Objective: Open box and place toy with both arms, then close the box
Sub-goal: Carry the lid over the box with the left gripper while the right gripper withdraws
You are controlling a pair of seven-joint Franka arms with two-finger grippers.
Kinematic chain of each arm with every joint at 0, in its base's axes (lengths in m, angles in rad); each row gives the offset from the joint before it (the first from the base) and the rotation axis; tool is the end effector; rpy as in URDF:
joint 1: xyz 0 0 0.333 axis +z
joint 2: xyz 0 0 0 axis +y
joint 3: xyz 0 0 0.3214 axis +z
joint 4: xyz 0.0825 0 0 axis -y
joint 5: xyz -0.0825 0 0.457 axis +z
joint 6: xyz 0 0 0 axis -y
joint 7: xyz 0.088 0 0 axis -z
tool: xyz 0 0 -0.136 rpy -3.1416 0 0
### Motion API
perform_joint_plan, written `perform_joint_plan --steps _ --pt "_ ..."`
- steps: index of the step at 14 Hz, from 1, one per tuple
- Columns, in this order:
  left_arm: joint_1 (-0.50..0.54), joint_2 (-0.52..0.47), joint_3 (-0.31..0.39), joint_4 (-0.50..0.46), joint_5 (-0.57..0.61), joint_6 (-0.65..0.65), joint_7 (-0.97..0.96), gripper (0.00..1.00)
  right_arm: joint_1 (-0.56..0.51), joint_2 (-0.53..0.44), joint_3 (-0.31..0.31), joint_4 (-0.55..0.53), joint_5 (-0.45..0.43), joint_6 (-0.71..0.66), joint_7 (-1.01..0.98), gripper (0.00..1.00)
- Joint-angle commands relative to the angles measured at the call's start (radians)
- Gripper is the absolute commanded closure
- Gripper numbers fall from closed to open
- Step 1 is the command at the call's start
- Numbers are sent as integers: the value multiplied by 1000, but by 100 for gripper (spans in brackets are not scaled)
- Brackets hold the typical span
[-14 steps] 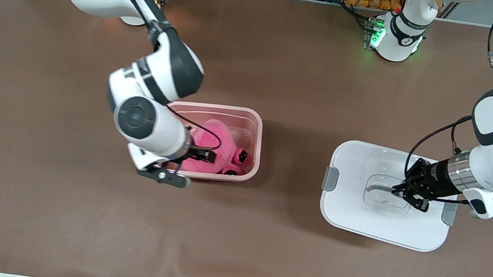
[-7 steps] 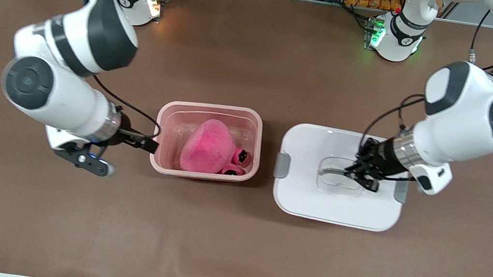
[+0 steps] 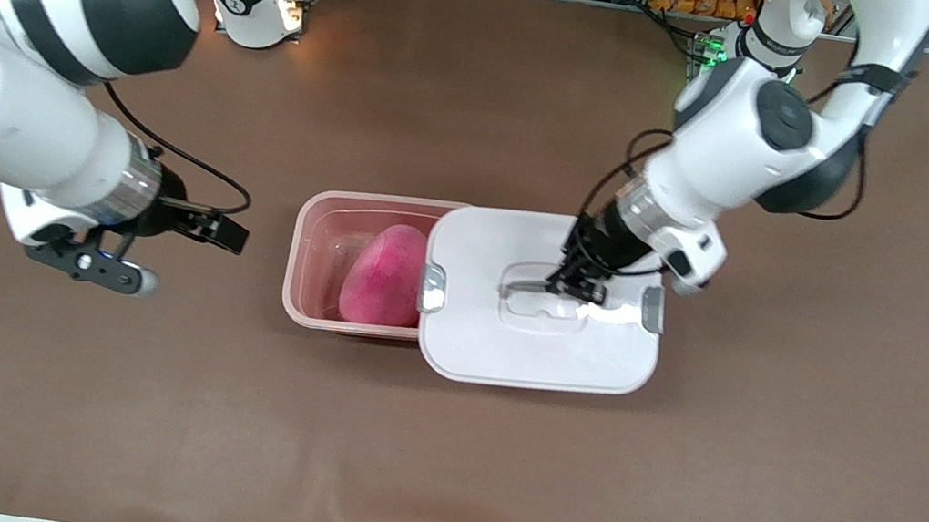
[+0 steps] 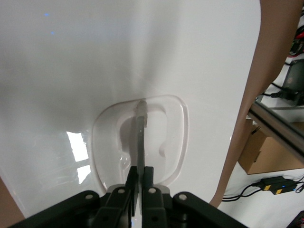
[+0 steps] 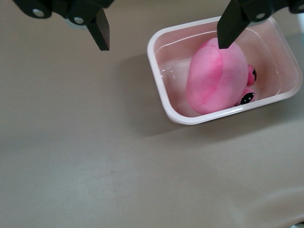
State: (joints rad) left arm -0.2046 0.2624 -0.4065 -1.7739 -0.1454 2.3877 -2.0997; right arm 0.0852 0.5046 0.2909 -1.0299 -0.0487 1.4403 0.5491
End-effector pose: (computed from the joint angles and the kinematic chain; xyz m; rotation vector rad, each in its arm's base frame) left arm 0.6106 -0.4121 0.4086 1.8938 1.9658 -0.1850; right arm 0.7211 0.2179 0.5405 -3.0718 0.3187 0.1669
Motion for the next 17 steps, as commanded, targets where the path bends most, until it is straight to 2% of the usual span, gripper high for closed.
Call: perform_joint_plan --steps 1,4,6,9,12,17 --pt "-68 9 3 -9 160 33 -185 100 -65 -49 13 -22 -10 -38 -47 0" --pt "-168 81 3 16 297 77 -282 100 -96 -90 14 -22 -3 -86 -48 0" --pt "-191 95 1 42 360 125 -359 100 -96 -118 14 -22 -6 -116 -48 0" --pt "-252 170 6 135 368 128 -378 100 -136 -158 23 -22 3 -158 -54 0" --pt "-311 273 23 238 429 128 -420 100 -156 -204 22 -22 9 -195 -98 0" --pt "-406 366 55 324 680 139 -673 100 -217 -241 22 -35 20 -212 -170 0"
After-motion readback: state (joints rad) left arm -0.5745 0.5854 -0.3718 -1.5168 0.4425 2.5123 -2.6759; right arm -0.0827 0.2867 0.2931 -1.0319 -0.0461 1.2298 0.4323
